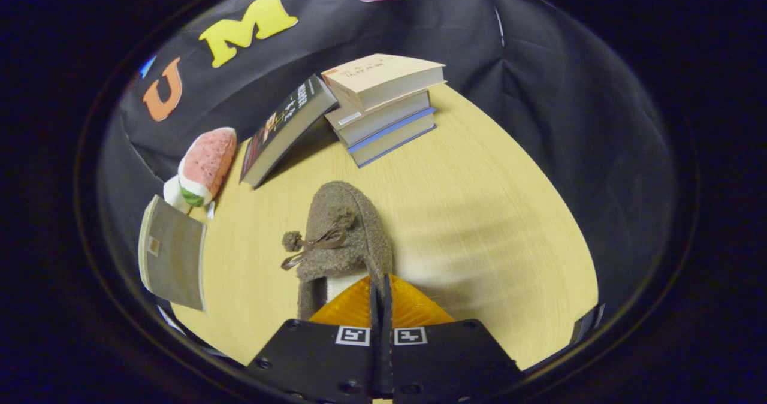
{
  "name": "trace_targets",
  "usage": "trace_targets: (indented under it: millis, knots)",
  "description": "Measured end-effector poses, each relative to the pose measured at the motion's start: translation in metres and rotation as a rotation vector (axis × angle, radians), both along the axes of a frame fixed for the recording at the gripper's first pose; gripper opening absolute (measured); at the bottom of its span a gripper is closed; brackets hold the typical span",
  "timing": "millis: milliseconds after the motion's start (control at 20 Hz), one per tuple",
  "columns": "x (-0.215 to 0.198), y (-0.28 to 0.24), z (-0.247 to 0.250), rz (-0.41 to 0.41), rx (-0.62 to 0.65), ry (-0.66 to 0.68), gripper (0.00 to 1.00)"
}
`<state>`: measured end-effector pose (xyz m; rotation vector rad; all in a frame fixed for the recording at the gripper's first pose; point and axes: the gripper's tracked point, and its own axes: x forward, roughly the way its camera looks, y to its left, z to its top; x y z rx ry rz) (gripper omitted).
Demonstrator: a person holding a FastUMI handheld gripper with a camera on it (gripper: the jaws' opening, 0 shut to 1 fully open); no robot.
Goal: Open the storage box then place both shoes into the box .Put the left shoe in first, then the right shoe, with the right side of both shoes facing outward in a uniform manner.
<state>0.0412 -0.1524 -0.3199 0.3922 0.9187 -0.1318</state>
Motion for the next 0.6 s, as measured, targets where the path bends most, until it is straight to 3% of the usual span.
trace_targets:
  millis: [200, 600]
  knots:
    - [-0.005, 0.055, 0.053, -0.002, 0.009, -0.059, 0.00]
    - [0.028, 0.229, 0.169, 0.066, 0.069, -0.218, 0.00]
